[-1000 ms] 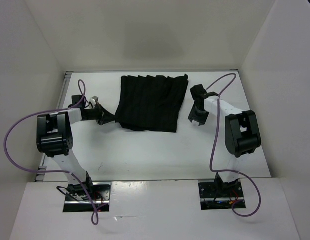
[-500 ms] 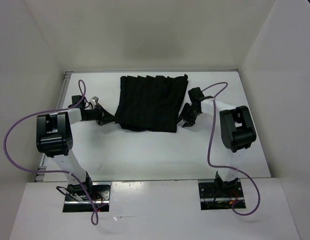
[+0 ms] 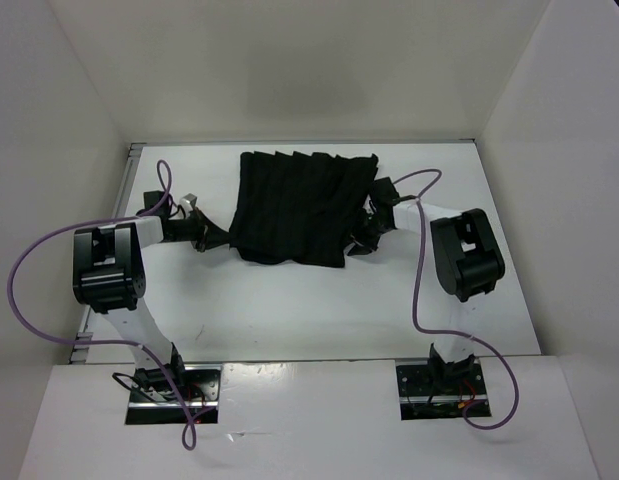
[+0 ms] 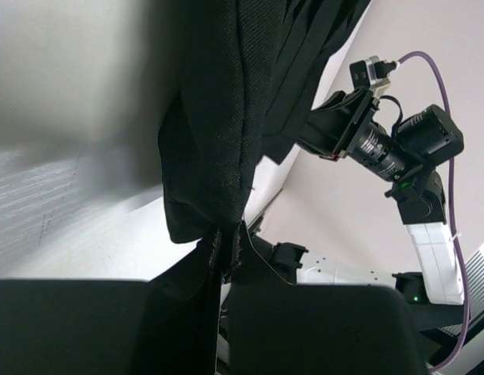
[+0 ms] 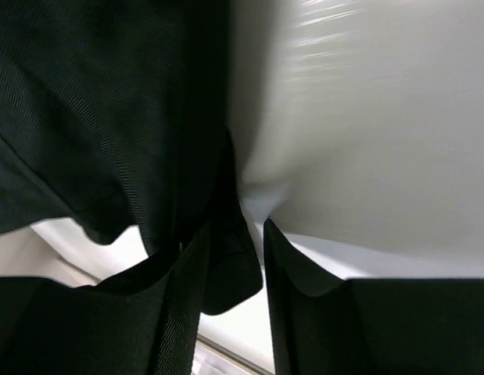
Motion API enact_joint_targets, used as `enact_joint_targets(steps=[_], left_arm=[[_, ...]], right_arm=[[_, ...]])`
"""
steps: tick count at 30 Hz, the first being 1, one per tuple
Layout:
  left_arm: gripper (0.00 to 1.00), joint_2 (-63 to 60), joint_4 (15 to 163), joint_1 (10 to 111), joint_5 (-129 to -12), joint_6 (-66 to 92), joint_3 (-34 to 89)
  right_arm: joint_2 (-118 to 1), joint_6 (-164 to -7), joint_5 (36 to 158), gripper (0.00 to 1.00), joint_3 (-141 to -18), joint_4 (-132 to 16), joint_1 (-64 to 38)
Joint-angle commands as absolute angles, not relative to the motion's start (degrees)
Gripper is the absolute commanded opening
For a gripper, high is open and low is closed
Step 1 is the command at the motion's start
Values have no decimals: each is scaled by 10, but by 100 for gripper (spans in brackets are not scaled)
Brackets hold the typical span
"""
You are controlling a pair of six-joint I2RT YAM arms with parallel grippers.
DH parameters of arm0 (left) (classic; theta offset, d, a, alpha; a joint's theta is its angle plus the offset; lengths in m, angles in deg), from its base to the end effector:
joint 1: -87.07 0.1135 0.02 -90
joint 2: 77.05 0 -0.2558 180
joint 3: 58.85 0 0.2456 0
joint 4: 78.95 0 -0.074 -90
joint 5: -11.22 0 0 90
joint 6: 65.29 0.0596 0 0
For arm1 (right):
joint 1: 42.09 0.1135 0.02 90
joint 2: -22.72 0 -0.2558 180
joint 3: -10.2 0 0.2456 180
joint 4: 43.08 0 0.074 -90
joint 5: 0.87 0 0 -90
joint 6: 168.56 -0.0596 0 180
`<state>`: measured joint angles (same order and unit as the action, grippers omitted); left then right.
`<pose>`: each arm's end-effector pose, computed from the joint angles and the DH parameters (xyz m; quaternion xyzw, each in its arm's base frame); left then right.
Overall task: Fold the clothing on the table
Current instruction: Flatten the skirt out
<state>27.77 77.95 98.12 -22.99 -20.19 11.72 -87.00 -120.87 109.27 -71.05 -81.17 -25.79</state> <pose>0.3495 0.0180 0.1320 -0.2817 0.8108 -0.5019 0.1070 0.3531 0.1246 0.1180 0.1823 0.9473 0.2472 0.0906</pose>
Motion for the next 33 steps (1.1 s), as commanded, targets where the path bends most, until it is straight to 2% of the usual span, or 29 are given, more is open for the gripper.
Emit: enact_joint_targets(steps=[1, 6, 7, 10, 18, 23, 31, 33], left_arm=[[0, 288, 779, 981, -218, -183, 133], [0, 293, 779, 981, -218, -183, 138], [0, 293, 779, 981, -218, -183, 138], [0, 293, 779, 981, -218, -183, 144], [0, 293, 769, 981, -218, -172, 144], [0, 304, 756, 981, -218, -148, 144], [0, 326, 723, 981, -217, -103, 144], [0, 326, 701, 976, -225, -91, 144]], right_arm=[[-907, -1201, 1085, 39, -718, -814, -214], [-912, -1213, 1085, 23, -718, -814, -197], [-912, -1213, 1079, 14, -713, -814, -197], [-907, -1208, 1018, 0, -720, -839, -197], [-782, -1174, 855, 0, -726, -953, -278], [-754, -1146, 787, 0, -737, -991, -314], [-754, -1140, 818, 0, -727, -985, -319], [-760, -1135, 850, 16, -727, -985, -319]])
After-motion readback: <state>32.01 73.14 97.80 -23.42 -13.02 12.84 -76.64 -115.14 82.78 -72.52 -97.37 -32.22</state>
